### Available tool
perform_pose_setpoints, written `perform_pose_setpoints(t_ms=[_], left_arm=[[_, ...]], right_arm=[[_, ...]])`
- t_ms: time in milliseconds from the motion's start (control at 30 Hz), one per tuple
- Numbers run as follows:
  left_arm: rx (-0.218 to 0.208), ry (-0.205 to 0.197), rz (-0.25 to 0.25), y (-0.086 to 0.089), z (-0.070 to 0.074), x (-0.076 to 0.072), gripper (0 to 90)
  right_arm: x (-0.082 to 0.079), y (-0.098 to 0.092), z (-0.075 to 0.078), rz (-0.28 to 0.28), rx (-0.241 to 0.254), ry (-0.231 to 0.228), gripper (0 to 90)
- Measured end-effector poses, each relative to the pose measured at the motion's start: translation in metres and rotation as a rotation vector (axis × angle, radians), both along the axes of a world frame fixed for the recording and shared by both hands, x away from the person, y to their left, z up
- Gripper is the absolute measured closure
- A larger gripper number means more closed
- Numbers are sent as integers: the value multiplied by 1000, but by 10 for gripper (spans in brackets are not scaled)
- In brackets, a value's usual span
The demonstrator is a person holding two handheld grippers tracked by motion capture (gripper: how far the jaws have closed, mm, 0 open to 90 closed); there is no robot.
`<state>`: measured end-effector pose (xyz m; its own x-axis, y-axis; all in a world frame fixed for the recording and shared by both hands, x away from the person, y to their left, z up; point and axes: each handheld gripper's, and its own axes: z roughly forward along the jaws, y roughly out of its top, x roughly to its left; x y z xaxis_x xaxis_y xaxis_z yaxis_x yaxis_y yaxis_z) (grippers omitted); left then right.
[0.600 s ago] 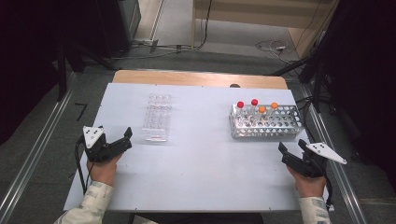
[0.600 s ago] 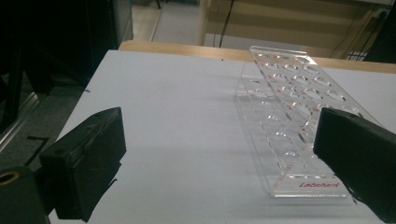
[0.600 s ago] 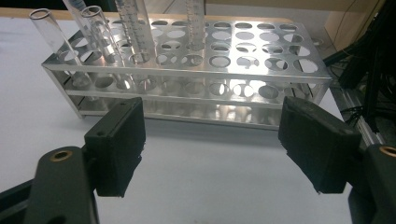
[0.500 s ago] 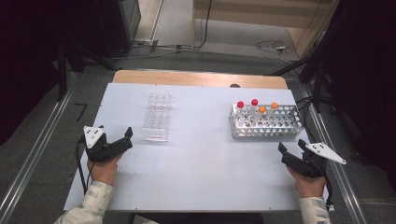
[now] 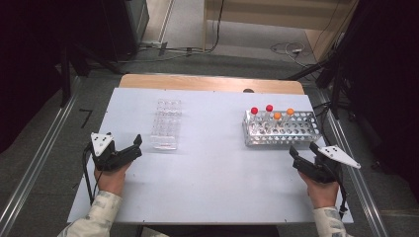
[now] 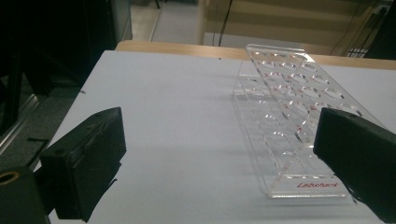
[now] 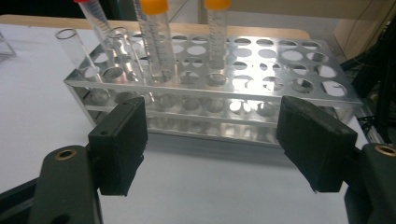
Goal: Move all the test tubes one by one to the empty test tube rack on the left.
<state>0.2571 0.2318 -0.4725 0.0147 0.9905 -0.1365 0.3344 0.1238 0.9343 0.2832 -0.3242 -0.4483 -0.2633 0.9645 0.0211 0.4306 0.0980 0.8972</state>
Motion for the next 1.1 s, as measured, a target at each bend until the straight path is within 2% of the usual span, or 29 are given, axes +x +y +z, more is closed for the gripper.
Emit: perform_pose_setpoints(t_ms=[467, 667, 1100], left_arm=[[-7, -9, -5, -1, 0, 3, 30], [-18, 0, -7, 2, -3, 6, 31], [-14, -9, -8, 0, 1, 0, 31]], right_arm=[[10, 16, 1, 40, -15, -1, 240], [15, 20, 0, 44, -17, 5, 241], [26, 32, 0, 73, -24, 3, 248]])
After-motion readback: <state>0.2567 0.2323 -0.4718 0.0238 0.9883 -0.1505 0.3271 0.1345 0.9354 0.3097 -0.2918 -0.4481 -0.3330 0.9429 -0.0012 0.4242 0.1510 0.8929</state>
